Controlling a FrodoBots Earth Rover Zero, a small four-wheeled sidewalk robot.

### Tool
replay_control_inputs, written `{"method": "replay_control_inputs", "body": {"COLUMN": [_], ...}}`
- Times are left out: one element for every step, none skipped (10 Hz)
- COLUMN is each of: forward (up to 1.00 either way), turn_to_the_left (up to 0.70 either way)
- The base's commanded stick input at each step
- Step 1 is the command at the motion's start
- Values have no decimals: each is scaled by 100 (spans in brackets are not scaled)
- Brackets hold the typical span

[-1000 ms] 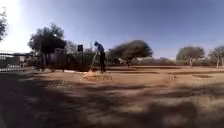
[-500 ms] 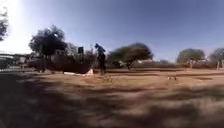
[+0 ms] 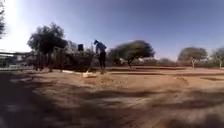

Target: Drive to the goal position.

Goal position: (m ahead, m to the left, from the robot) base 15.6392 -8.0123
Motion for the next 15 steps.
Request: {"method": "replay_control_inputs", "body": {"forward": [100, 100, 100, 100, 100, 100, 100, 100, 100, 100, 100, 100, 100, 100, 100], "turn_to_the_left": [0, 0, -22, -16, -11, -5, 0, -13, -26, -27, -27, -27, -27, -27, -27]}}
